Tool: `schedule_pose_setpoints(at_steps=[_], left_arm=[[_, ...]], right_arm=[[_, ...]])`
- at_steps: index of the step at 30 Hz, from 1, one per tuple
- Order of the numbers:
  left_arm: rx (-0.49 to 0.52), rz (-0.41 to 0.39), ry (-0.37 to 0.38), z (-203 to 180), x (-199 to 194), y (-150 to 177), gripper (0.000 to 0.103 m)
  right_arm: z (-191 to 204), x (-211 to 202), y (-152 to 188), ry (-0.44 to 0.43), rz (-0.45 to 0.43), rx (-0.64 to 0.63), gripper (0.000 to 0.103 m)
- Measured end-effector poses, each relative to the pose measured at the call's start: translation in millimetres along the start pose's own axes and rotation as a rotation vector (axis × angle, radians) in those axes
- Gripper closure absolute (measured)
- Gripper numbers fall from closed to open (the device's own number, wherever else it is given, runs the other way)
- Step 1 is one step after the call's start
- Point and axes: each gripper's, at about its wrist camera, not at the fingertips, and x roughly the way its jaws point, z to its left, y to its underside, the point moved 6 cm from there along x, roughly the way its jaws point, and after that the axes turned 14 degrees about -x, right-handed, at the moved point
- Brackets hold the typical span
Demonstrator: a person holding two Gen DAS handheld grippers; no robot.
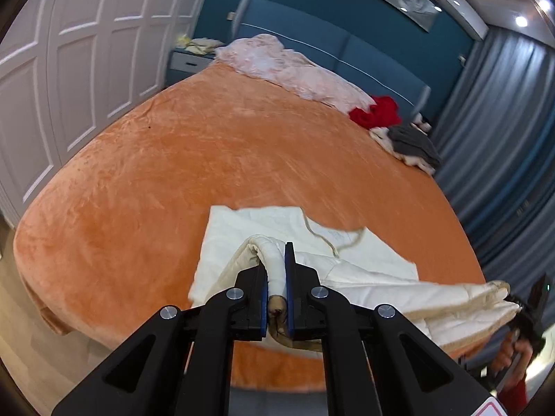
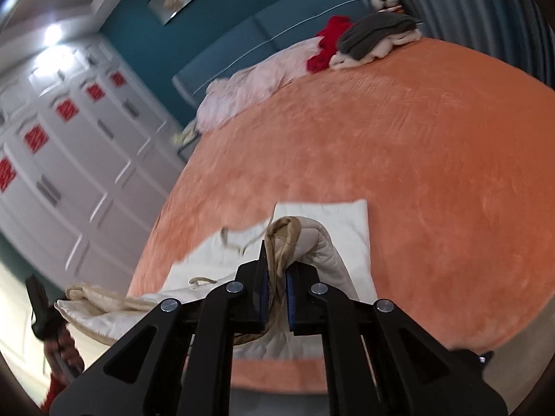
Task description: Fold large clothes
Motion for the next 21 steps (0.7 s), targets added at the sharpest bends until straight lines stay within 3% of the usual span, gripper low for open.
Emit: schedule_pose_setpoints(at_steps=[7, 10, 13, 18, 21], left_arm=[[0.035, -0.034, -0.124, 6, 63, -14, 0.091], [0.049, -0.028, -0.143, 12, 86, -18, 0.089], [0.041, -0.002, -0.145, 17, 100, -22, 0.087], [0.055, 0.063, -0.111, 17, 103, -27, 0.085], [0.072, 0.108, -0.045, 12, 91, -29, 0.083]], right_arm=[[-8, 47, -5, 0.072, -0.01, 0.008, 0.095], [-12, 64, -7, 0.092, -0.009, 0.015, 0.089], [-12, 71, -10, 0.111, -0.018, 0.015, 0.083], [-12, 53, -23, 0.106, -0.136, 0.032, 0.054], [-12, 42, -31, 0.118, -0.152, 0.006, 0.054]])
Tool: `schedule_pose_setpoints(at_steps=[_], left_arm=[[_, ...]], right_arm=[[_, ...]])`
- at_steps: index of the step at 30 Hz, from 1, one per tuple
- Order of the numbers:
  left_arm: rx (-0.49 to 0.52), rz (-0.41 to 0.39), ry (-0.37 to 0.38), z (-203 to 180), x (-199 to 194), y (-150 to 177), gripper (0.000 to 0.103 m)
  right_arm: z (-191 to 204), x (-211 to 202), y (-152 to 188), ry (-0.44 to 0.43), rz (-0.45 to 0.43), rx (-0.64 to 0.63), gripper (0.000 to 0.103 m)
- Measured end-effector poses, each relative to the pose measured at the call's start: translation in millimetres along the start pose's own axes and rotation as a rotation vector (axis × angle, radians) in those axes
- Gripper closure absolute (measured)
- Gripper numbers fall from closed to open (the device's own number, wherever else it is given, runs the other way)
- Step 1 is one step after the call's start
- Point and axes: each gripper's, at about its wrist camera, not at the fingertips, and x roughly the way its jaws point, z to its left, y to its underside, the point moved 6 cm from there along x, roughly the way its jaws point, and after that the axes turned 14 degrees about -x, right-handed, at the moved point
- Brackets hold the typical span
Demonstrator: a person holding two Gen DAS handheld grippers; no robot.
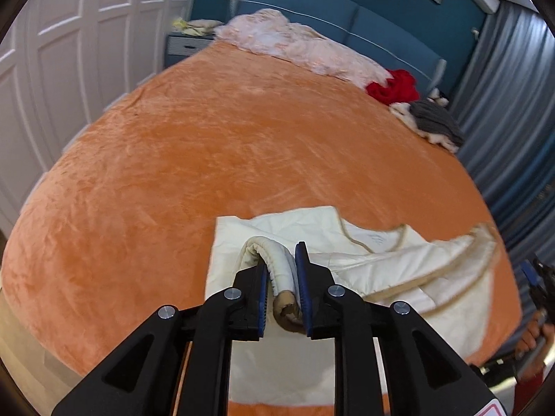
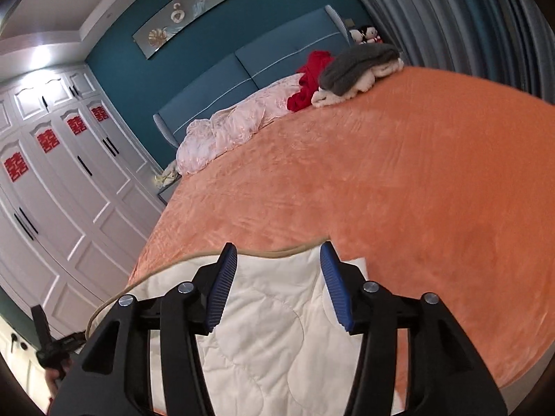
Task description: Fold large clothes
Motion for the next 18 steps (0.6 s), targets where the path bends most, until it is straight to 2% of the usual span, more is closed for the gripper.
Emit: schedule_pose_setpoints(at_steps=[6, 11, 12, 13, 14, 15, 16, 18], left_arm=[[0.012, 0.086, 0.102, -4, -20, -9, 0.081], [-0.015, 0.107, 0.126, 3, -29, -21, 0.081], [-0.025, 0.094, 0.119, 5, -32, -24, 0.081], [-0.03, 0.048, 0.106, 7, -39, -29, 0.076], [-0.024, -0.052, 0.071, 10, -53, -38, 0.07], [-0.016, -0.118, 0.042, 13, -62, -44, 0.051], [-0.01, -0.172, 0.012, 16, -69, -50, 0.042], [-0.003, -0.206, -0.023, 19, -76, -58, 0.042]], right_arm=[[6, -3, 7, 0.029, 0.043, -0.11, 0.054], [9, 6, 27, 0.037, 0.094, -0.143, 0.054], [10, 8, 30, 0.038, 0.101, -0.144, 0.054], [10, 9, 32, 0.037, 0.105, -0.145, 0.054], [11, 11, 35, 0.035, 0.112, -0.149, 0.054], [12, 13, 37, 0.033, 0.117, -0.153, 0.054], [14, 16, 39, 0.031, 0.124, -0.159, 0.054], [17, 20, 40, 0.036, 0.131, -0.169, 0.054]])
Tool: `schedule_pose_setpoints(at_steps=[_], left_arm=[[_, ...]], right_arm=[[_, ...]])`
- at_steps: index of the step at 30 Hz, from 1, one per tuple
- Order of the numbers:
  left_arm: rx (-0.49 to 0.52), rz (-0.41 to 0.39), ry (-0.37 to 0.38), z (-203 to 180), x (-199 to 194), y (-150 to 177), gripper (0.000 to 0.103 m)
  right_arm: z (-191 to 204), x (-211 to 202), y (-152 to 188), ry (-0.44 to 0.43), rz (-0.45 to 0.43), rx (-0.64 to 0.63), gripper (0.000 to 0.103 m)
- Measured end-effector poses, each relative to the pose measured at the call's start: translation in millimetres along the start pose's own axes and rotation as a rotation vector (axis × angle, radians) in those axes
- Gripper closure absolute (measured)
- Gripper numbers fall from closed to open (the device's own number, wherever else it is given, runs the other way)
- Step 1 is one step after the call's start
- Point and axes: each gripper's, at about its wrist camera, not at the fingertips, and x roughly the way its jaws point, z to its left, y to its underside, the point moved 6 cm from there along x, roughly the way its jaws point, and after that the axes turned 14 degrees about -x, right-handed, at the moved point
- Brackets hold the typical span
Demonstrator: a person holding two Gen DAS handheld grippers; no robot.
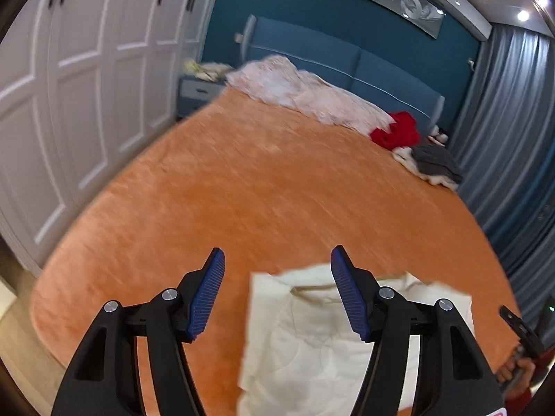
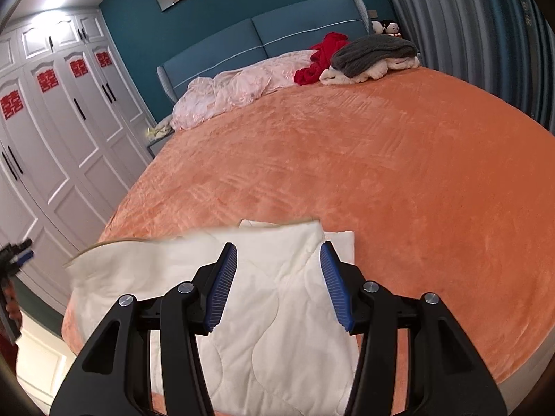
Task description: Fold large clothes
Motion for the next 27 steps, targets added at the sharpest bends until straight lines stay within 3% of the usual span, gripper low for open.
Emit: schedule_pose_setpoints(at_steps=[4, 6, 12, 18, 21, 23, 25, 26, 27], left_arm=[[0.047, -0.001, -0.033, -2, 6, 1, 0.041], [0.073, 0.016, -0.057, -4, 16, 9, 0.034], [0.052, 0.22, -0.051, 9, 96, 60, 0.031], [-0.026, 0.353, -0.037, 16, 157, 98, 0.033], [-0.055, 0.39, -0.023, 13, 175, 108, 0.048], [-0.053, 0.389, -0.022, 10, 180, 109, 0.07], [-0.059, 0.372, -0.008, 8, 178, 104, 0.092], [-0.053, 0.343, -0.002, 6, 174, 100, 0.094], [-0.045, 0.326, 0.0, 3, 171, 96, 0.095]], right_arm=[[4, 9, 2, 0.002, 0.012, 0.004, 0.054], [4, 16, 3, 0.009, 0.025, 0.006, 0.053], [-4, 49, 9, 0.04, 0.093, 0.002, 0.048], [-24, 94, 21, 0.059, 0.186, 0.041, 0.045], [-22, 112, 26, 0.018, 0.226, 0.053, 0.045], [-17, 125, 30, 0.008, 0.258, 0.04, 0.049], [-11, 131, 30, -0.001, 0.273, 0.021, 0.072], [-9, 131, 29, 0.006, 0.275, 0.009, 0.091], [-7, 129, 26, 0.004, 0.264, 0.003, 0.095]])
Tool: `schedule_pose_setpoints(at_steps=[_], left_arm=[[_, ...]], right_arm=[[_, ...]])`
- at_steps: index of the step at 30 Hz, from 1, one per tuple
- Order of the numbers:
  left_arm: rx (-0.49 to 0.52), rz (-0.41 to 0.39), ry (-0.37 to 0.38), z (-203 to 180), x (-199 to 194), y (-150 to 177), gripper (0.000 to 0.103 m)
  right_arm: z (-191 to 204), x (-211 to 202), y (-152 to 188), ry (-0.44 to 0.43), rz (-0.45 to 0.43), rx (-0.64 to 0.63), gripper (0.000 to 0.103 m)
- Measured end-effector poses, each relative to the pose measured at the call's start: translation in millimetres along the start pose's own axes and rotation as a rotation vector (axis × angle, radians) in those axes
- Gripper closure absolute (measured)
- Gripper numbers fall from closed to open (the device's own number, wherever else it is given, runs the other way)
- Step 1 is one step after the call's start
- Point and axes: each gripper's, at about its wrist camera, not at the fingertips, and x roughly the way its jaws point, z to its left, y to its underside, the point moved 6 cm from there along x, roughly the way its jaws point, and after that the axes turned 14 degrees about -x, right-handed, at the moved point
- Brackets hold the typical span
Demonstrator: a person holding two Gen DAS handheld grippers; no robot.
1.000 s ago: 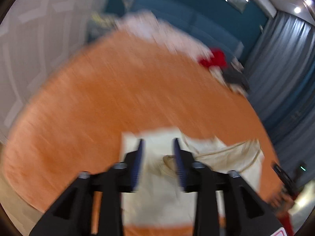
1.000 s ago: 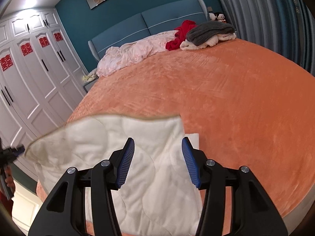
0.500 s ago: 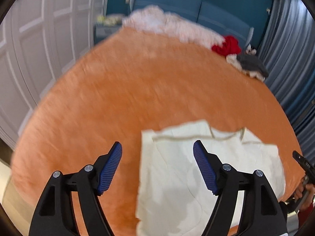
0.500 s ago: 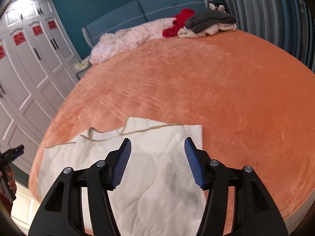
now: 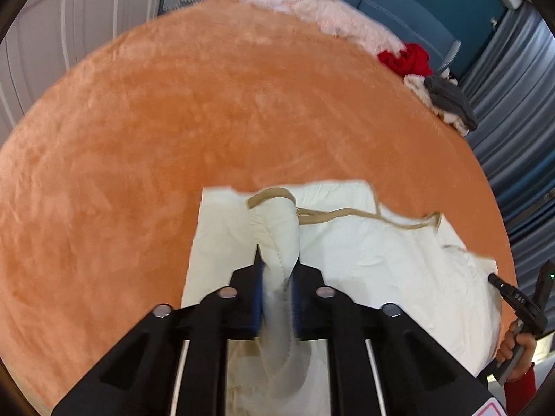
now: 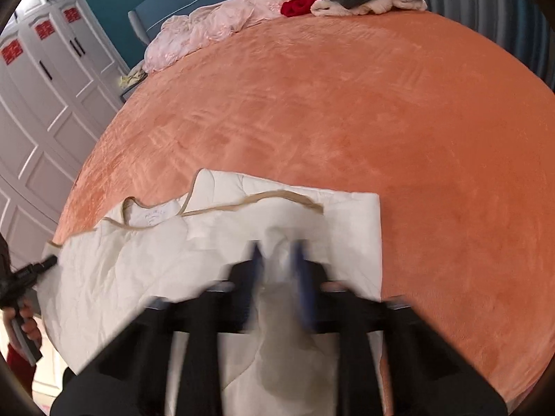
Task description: Fold large clothes
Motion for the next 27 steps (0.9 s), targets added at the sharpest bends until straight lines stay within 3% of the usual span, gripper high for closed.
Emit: schedule_pose_setpoints(at_steps=[5, 8, 13, 18, 27], left_arm=[[0.086, -0.133, 0.032, -33, -36, -17, 0.096], [0.085, -0.177, 0.044, -44, -41, -32, 0.096], [0.05, -0.123, -0.029, -38, 11, -40, 0.095], [0.0, -0.069, -0.114, -11, 57, -27, 0.093], [-0.037, -0.088, -0.114, 13, 83, -10, 0.084]], right_arm=[[-2, -45, -29, 0.019, -0.172, 0.012, 0.097], [-14, -54, -40, 0.05, -0.22, 0.048, 0.097], [-25, -15, -35, 0.088, -0.139, 0.07, 0.097], [-26, 27, -19, 0.123, -0.049, 0.062, 0.096], [-29, 58, 2, 0.147, -0.01, 0.047, 0.093]])
